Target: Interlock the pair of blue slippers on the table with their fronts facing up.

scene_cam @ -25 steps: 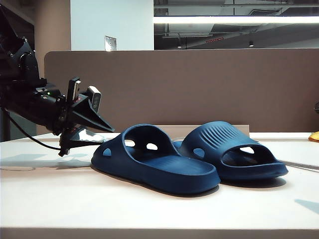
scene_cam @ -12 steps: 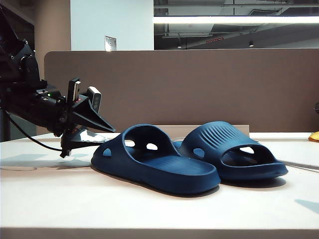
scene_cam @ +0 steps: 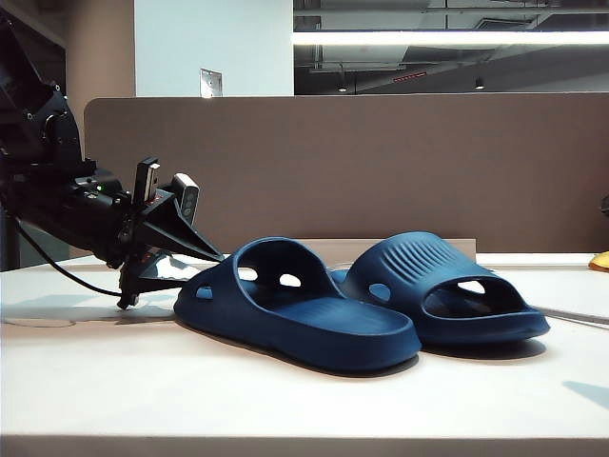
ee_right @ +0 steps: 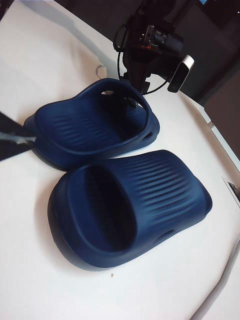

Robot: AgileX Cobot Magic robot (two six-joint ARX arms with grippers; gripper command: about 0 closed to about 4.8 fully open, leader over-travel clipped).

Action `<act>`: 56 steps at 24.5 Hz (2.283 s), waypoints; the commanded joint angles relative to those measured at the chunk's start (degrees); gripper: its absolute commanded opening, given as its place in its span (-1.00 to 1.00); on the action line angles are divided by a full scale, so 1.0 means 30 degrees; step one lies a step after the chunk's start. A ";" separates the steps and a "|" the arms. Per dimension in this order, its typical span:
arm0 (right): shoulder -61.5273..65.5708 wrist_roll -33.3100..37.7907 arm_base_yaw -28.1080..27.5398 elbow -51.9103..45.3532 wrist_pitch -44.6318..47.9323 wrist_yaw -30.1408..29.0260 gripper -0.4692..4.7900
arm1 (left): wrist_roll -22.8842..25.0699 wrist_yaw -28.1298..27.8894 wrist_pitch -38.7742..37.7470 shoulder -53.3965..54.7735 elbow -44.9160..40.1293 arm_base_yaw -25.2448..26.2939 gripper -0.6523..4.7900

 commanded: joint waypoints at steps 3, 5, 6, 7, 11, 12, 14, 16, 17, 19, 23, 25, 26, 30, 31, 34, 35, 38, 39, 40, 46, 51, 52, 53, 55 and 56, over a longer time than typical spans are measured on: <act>0.0007 -0.0073 0.0022 0.0080 0.0146 0.0022 -0.82 | 0.0219 0.0168 0.0066 -0.0029 0.0051 -0.0007 -0.44; 0.0007 -0.0073 0.0022 0.0080 0.0146 0.0022 -0.82 | 0.0226 0.0168 0.0124 -0.0029 0.0051 -0.0007 -0.70; 0.0007 -0.0073 0.0022 0.0080 0.0146 0.0022 -0.82 | 0.0226 0.0175 0.0146 -0.0029 0.0051 -0.0007 -0.78; 0.0007 -0.0073 0.0022 0.0080 0.0146 0.0022 -0.82 | 0.0226 0.0175 0.0197 -0.0029 0.0051 -0.0007 -0.78; 0.0007 -0.0066 0.0022 0.0080 0.0146 0.0022 -0.82 | 0.0219 0.0321 0.0379 -0.0029 0.0051 -0.0007 -0.78; 0.0007 -0.0066 0.0022 0.0080 0.0146 0.0022 -0.82 | 0.0219 0.0495 0.0401 -0.0029 0.0051 -0.0007 -0.78; 0.0007 -0.0066 0.0022 0.0080 0.0146 0.0022 -0.82 | 0.0211 0.1275 0.0466 -0.0036 0.0058 -0.0007 -0.78; 0.0007 -0.0066 0.0022 0.0080 0.0160 0.0022 -0.82 | 0.0204 0.2149 0.0554 -0.0044 0.0066 -0.0007 -0.78; 0.0007 -0.0066 0.0022 0.0080 0.0175 0.0029 -0.82 | 0.0197 0.2499 0.0583 -0.0058 0.0073 0.0000 -0.78; 0.0007 -0.0058 0.0022 0.0080 0.0248 0.0022 -0.82 | 0.0197 0.2856 0.0590 -0.0124 0.0073 0.0000 -0.78; 0.0007 -0.0044 0.0015 0.0080 0.0503 0.0022 -0.82 | 0.0197 0.2885 0.0627 -0.0503 0.0102 0.0000 -0.78; 0.0007 0.0109 0.0015 0.0080 0.0583 0.0022 -0.82 | 0.0197 0.2885 0.0605 -0.0787 0.0197 0.0015 -0.78; 0.0007 0.0299 0.0015 0.0080 0.0612 0.0029 -0.82 | 0.0095 0.2878 0.0605 -0.1035 0.0277 0.0029 -0.78; 0.0007 0.0969 0.0007 0.0080 0.1042 0.0102 -0.82 | -0.0007 0.2535 0.0612 -0.2157 0.0692 0.0036 -0.78; 0.0007 0.1107 0.0007 0.0080 0.1166 0.0226 -0.82 | -0.0007 0.2397 0.0612 -0.2579 0.0823 0.0036 -0.78; 0.0007 0.1545 0.0007 0.0080 0.1370 0.0867 -0.82 | -0.0007 0.1698 0.0605 -0.3869 0.1093 0.0036 -0.78; 0.0007 0.1705 0.0007 0.0080 0.1362 0.1158 -0.82 | -0.0015 0.1290 0.0605 -0.4291 0.1129 0.0036 -0.78; 0.0015 0.2747 0.0007 0.0080 0.1275 0.2033 -0.82 | -0.0015 -0.0357 0.0386 -0.5814 0.1122 0.0044 -0.78; 0.0022 0.3133 0.0007 0.0080 0.1290 0.2266 -0.82 | -0.0015 -0.0838 0.0226 -0.6193 0.1122 0.0051 -0.78; 0.0022 0.3541 0.0007 0.0080 0.1297 0.2484 -0.82 | -0.0007 -0.1260 0.0058 -0.6535 0.1122 0.0066 -0.78; 0.0131 0.5064 0.0000 0.0080 0.1195 0.2987 -0.77 | 0.0000 -0.2718 -0.1392 -0.7883 0.1093 0.0627 -0.78; 0.0576 0.6011 0.0022 0.0087 0.1013 0.2951 -0.77 | 0.0000 -0.3257 -0.2208 -0.8094 0.1093 0.1319 -0.78; 0.0678 0.5996 0.0022 0.0131 0.0998 0.2958 -0.77 | -0.0007 -0.3300 -0.2273 -0.8094 0.1086 0.1406 -0.78; 0.0831 0.5909 0.0022 0.0197 0.1020 0.2958 -0.77 | -0.0007 -0.3293 -0.2339 -0.8094 0.1064 0.1464 -0.78; 0.1013 0.5399 0.0022 0.0321 0.1071 0.3038 -0.77 | -0.0007 -0.3300 -0.2339 -0.8102 0.0954 0.1479 -0.78; 0.1122 0.5013 0.0022 0.0393 0.1290 0.3111 -0.77 | 0.0000 -0.3300 -0.2331 -0.8102 0.0882 0.1479 -0.78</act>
